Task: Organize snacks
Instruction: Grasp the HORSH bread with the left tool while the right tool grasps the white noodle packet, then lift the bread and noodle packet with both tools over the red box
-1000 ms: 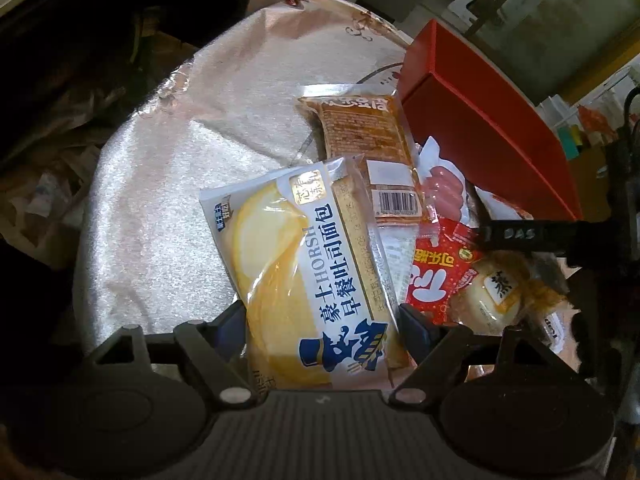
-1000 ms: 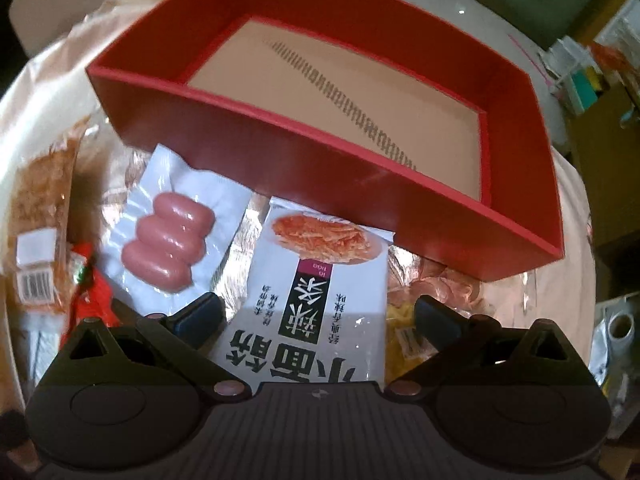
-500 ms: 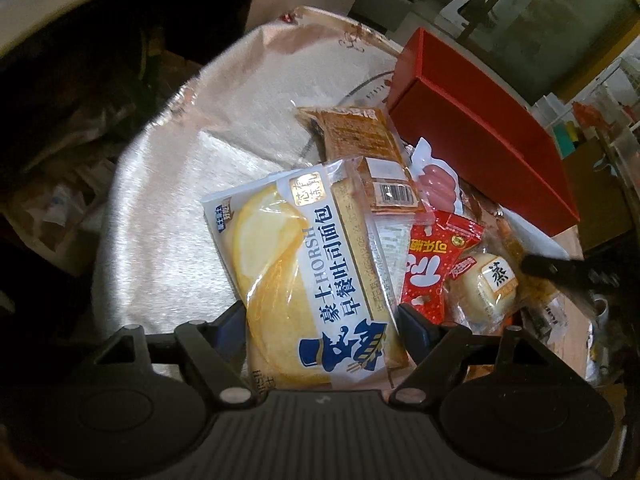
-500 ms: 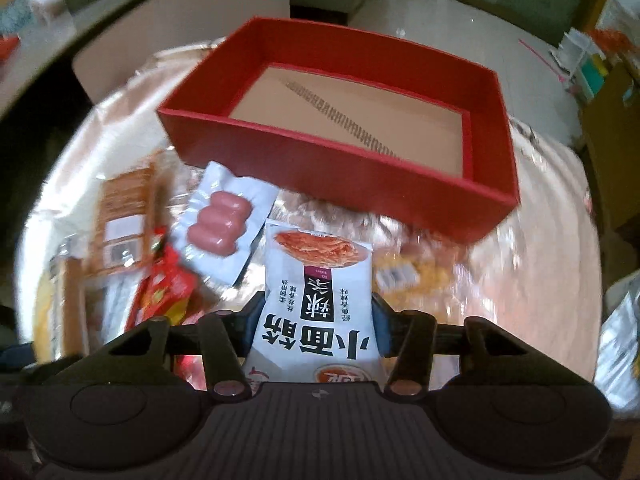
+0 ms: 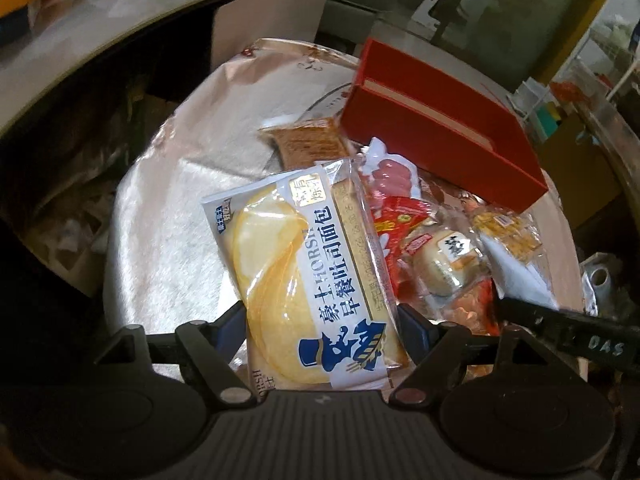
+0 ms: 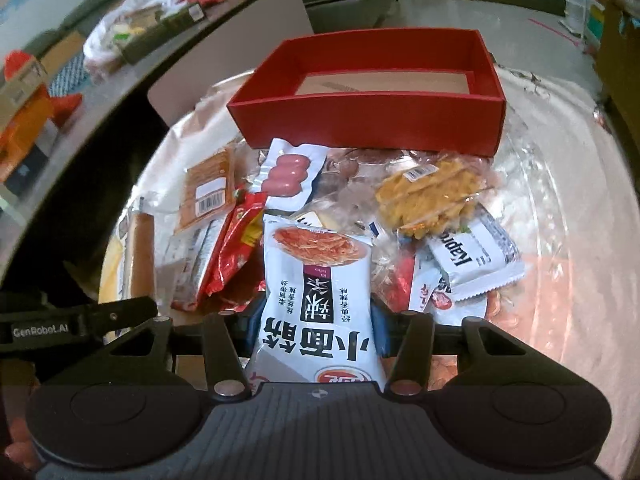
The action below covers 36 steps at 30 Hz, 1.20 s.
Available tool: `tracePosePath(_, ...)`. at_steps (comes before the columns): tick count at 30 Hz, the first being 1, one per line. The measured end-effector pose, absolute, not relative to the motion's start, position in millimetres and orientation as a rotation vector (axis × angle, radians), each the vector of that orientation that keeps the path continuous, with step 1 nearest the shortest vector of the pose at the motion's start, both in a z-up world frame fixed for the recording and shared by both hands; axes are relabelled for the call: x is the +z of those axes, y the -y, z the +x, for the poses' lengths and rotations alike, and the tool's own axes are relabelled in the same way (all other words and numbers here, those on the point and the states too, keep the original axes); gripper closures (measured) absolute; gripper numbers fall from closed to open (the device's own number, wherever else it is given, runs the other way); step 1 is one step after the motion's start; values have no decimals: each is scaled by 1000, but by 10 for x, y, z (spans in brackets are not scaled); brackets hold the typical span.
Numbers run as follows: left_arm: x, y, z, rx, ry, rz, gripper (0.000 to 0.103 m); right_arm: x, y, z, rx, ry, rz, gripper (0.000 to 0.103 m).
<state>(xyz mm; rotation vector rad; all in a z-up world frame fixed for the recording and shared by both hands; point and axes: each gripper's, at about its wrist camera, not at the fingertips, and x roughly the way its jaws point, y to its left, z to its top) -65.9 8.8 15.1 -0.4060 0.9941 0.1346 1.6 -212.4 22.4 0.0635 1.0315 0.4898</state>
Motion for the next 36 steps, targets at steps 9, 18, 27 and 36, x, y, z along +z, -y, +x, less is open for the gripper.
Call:
tracePosePath(9, 336, 104, -191, 56, -930, -398, 48, 466, 2265, 166, 459, -939, 156, 45)
tracePosePath(18, -23, 27, 54, 78, -1072, -439, 51, 383, 2273, 286, 415, -965, 139, 45)
tracePosePath(27, -5, 470, -65, 88, -1037, -293, 23, 412, 2379, 210, 436, -969, 170, 45)
tracePosePath(36, -319, 492, -241, 186, -1185, -226, 38, 424, 2458, 83, 433, -980, 155, 45)
